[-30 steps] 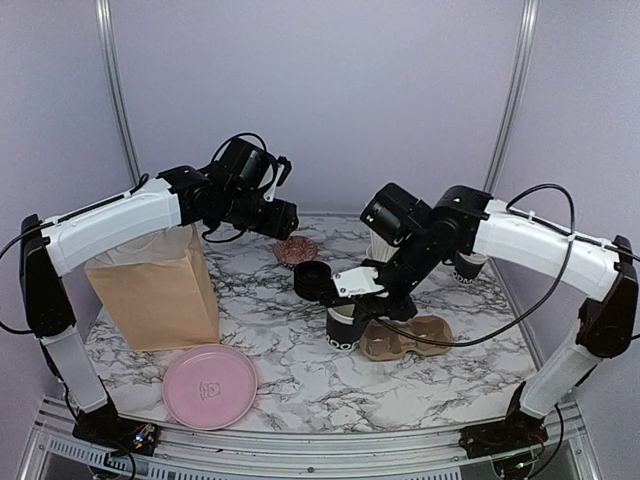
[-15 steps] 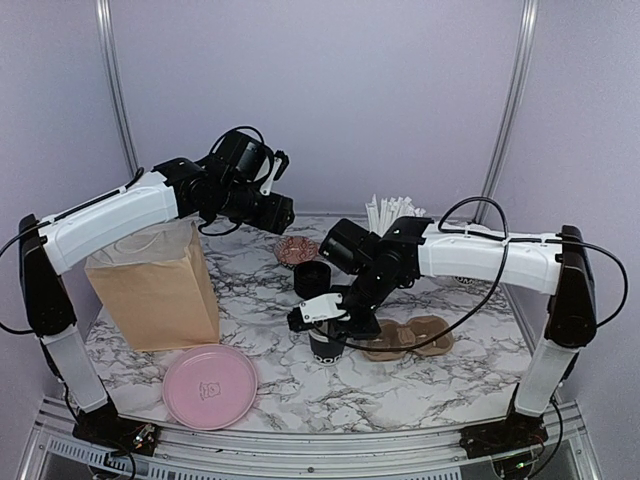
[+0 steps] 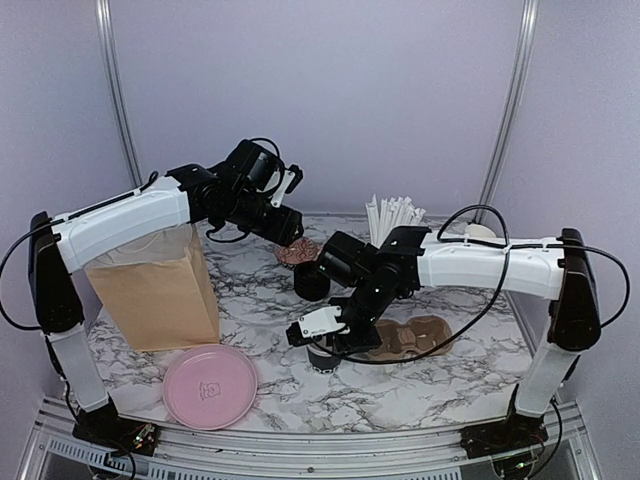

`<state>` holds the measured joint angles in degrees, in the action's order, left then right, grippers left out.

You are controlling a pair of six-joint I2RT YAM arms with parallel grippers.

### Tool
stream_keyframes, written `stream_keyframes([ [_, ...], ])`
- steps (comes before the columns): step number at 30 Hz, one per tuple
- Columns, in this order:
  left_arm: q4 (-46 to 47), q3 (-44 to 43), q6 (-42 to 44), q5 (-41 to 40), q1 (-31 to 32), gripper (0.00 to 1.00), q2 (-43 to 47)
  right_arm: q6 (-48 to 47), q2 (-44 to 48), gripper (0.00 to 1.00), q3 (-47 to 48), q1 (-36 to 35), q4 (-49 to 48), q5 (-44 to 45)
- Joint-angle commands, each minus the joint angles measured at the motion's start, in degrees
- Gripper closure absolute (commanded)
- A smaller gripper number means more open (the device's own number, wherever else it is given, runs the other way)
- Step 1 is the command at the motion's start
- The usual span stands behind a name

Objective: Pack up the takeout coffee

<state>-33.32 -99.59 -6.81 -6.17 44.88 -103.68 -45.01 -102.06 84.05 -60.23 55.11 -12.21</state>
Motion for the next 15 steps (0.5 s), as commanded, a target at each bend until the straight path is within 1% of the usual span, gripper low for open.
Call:
stream_keyframes([
  [1, -1.2, -2.8, 4.5, 3.2, 3.0, 0.36, -2.1, -0.7, 9.5, 0.63, 2.0, 0.2, 2.2, -1.6],
  [2, -1.5, -3.2, 5.8, 3.1, 3.6, 0.38, -2.7, -0.9, 11.7, 0.61, 2.1, 0.9, 2.2, -2.7],
  [4, -3.7, -5.2, 8.1, 3.1, 4.2, 0.38, -4.8, -0.9, 15.5, 0.58, 2.3, 3.7, 2.3, -6.2],
  [7, -5.7, -7.9, 9.4, 2.7, 5.2, 0.38, -8.1, -0.8, 20.1, 0.58, -0.1, 11.7, 1.6, -14.4],
  [9, -5.9, -8.6, 10.6, 2.6, 5.9, 0.4, -9.8, 0.7, 22.9, 0.59, -4.5, 17.3, -1.9, -19.6],
  [10, -6.2, -9.2, 10.8, 2.5, 6.1, 0.43, -10.7, 1.6, 24.4, 0.59, -7.2, 19.3, -3.9, -20.8],
  [13, -7.1, -11.4, 10.9, 2.4, 6.2, 0.54, -13.8, 4.2, 28.3, 0.6, -16.0, 23.8, -11.6, -23.4],
  [15, -7.5, -13.1, 10.6, 1.5, 6.2, 0.57, -15.5, 4.8, 29.9, 0.61, -21.7, 26.6, -15.5, -26.6],
])
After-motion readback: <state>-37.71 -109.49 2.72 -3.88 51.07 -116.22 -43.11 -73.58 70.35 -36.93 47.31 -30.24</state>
